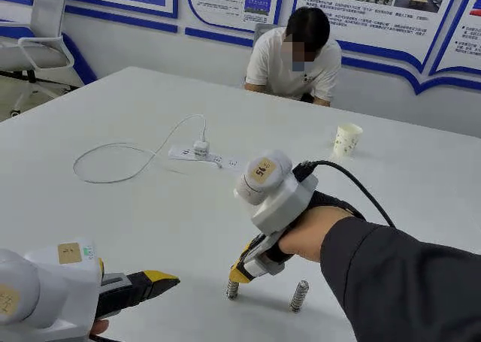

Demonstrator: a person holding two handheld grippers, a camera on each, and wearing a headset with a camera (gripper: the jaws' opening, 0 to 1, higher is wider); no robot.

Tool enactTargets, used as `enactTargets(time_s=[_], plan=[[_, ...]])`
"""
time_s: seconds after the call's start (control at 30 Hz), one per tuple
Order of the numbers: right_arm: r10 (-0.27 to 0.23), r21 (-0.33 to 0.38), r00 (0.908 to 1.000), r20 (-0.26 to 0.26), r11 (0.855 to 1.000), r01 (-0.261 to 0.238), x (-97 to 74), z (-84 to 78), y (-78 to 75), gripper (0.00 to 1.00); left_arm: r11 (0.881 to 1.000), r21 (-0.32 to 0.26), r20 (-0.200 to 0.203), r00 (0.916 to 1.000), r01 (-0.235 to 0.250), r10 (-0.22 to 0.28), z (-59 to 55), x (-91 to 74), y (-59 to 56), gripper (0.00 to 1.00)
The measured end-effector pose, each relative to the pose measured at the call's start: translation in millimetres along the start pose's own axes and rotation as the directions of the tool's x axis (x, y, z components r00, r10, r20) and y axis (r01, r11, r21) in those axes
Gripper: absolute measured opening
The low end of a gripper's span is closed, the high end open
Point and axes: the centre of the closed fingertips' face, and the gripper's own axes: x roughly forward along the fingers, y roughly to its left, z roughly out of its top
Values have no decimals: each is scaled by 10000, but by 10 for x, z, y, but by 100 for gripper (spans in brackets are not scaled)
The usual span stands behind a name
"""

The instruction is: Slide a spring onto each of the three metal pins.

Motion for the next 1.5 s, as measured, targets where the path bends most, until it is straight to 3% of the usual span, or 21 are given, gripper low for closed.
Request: enactTargets(time_s=[0.63,1.5], plan=[[21,-62,9999,103,10000,-21,47,-36,13,16,10000,1,-4,10000,-10,10,-2,-1,7,73],[-706,326,9922,1031,9972,676,-352,-176,-164,27,9999,116,-76,10000,16,-15,13,6,-4,73]])
